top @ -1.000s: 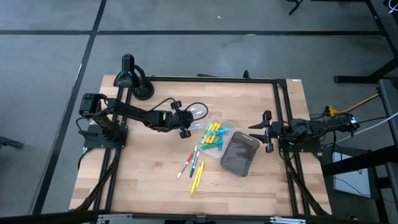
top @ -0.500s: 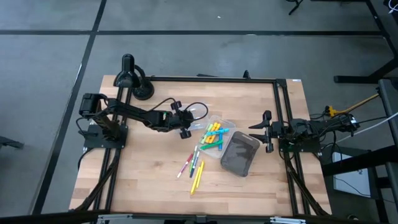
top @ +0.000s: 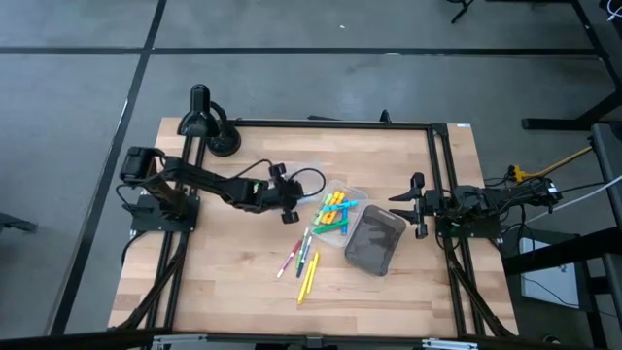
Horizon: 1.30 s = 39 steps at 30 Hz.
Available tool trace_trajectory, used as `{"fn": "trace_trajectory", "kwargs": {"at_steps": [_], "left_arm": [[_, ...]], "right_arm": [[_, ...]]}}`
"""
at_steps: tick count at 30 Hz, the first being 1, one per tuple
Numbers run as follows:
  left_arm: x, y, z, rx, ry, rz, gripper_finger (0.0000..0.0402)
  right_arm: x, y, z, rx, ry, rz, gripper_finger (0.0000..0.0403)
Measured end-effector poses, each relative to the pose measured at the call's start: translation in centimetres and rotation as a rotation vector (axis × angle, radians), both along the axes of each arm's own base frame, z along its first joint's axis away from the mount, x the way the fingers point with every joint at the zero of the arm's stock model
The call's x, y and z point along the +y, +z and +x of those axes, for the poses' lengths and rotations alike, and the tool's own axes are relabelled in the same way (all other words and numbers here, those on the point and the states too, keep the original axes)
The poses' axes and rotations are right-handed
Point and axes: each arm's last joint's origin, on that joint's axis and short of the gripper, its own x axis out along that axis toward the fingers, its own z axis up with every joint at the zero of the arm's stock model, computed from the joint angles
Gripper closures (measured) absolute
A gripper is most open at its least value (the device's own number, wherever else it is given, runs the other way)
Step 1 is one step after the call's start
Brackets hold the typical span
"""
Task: Pick & Place Markers
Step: Put the pink marker pen into the left transparent bin
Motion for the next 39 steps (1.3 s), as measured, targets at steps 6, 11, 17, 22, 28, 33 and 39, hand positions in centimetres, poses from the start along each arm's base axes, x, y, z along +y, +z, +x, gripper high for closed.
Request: {"fn": "trace_trajectory", "kwargs": {"at_steps": [6,11,17,22,28,33,39], "left_arm": [[-2.3,1.9,-0.2,-0.056,-0.061,0.012,0.0366],[-4.3,3.3,-0.8,-0.110,-0.106,0.018,0.0366],[-7.3,3.5,-1.4,-0.162,-0.175,-0.105,0.0369],[-10.2,3.1,-2.0,-0.162,-0.272,-0.265,0.0370],[-13.4,3.1,-3.2,-0.173,-0.321,-0.392,0.0369],[-15.1,3.1,-4.1,-0.190,-0.323,-0.423,0.0370],[-15.9,2.6,-4.4,-0.294,-0.163,-0.330,0.0366]], "right_arm": [[0.0,0.0,0.0,0.000,0.000,0.000,0.0251],[0.0,0.0,0.0,0.000,0.000,0.000,0.0251],[0.0,0.0,0.0,0.000,0.000,0.000,0.0251],[0.0,0.0,0.0,0.000,0.000,0.000,0.0251],[0.0,0.0,0.0,0.000,0.000,0.000,0.0251],[0.0,0.0,0.0,0.000,0.000,0.000,0.0251],[0.0,0.0,0.0,0.000,0.000,0.000,0.0251]]}}
